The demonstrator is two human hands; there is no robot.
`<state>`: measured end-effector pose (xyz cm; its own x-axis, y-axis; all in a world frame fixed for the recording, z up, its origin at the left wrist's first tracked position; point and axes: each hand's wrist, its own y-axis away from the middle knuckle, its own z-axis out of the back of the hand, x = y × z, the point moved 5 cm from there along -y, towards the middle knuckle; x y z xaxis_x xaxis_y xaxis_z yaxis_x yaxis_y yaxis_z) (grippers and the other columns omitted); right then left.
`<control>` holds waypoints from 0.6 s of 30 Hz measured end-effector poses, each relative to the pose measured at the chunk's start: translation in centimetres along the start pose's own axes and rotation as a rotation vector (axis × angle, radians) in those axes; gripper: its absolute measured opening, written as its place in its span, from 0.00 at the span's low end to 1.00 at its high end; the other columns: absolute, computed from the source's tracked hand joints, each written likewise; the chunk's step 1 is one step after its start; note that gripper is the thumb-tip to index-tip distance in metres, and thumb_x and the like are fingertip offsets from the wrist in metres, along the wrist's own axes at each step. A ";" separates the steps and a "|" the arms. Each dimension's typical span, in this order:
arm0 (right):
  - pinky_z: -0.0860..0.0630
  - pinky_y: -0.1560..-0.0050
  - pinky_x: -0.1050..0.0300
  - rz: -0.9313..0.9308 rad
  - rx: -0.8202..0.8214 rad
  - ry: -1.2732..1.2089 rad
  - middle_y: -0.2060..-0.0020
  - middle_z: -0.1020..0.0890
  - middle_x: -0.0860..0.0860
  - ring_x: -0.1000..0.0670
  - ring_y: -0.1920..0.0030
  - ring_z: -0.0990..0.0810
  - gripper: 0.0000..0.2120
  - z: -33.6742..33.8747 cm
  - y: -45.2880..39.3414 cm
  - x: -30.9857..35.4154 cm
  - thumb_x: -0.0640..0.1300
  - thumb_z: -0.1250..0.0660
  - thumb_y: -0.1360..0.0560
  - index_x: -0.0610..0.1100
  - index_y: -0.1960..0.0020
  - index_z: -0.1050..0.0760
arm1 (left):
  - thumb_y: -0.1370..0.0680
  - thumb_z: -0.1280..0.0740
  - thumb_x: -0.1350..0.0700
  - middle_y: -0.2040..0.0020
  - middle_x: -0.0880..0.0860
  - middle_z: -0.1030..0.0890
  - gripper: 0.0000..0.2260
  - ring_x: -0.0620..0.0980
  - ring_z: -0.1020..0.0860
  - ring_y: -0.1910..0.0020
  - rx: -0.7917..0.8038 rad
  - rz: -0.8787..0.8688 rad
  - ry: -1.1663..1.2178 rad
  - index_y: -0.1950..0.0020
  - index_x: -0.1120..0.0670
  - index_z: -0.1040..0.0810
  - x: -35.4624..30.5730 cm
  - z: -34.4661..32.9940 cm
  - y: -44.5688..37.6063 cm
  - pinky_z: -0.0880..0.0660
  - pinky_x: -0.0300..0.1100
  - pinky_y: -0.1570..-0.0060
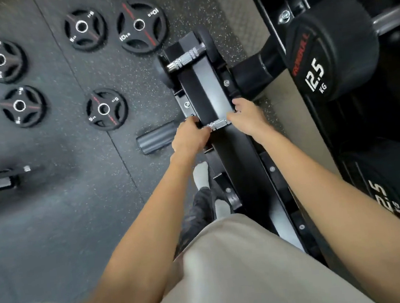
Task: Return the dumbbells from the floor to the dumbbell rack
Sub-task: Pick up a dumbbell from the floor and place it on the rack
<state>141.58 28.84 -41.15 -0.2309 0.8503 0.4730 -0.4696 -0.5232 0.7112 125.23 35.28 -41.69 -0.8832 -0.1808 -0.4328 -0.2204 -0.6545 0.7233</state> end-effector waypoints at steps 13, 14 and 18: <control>0.24 0.33 0.54 0.530 0.347 -0.077 0.39 0.16 0.54 0.56 0.40 0.18 0.21 -9.3 22.3 7.4 0.44 0.30 0.24 0.52 0.31 0.22 | 0.24 0.32 0.51 0.43 0.48 0.15 0.17 0.48 0.19 0.45 -0.362 0.019 0.408 0.35 0.44 0.22 15.2 10.1 24.4 0.23 0.44 0.41; 0.23 0.35 0.56 0.561 0.384 -0.075 0.39 0.16 0.53 0.56 0.41 0.18 0.21 -10.6 24.2 8.3 0.41 0.30 0.23 0.51 0.31 0.22 | 0.23 0.32 0.53 0.43 0.48 0.15 0.17 0.47 0.19 0.46 -0.407 0.028 0.447 0.35 0.44 0.22 17.1 11.0 26.2 0.23 0.42 0.42; 0.22 0.42 0.59 0.692 0.505 -0.052 0.41 0.15 0.52 0.58 0.44 0.17 0.19 -16.4 32.0 12.0 0.37 0.31 0.22 0.49 0.33 0.21 | 0.22 0.32 0.55 0.48 0.45 0.16 0.14 0.42 0.19 0.54 -0.588 0.055 0.580 0.37 0.45 0.21 24.3 14.5 34.3 0.28 0.24 0.62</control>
<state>109.79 23.20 -21.26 -0.2800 0.3334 0.9002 0.2014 -0.8965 0.3946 90.19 19.12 -19.62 -0.4973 -0.4686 -0.7301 0.2117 -0.8817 0.4217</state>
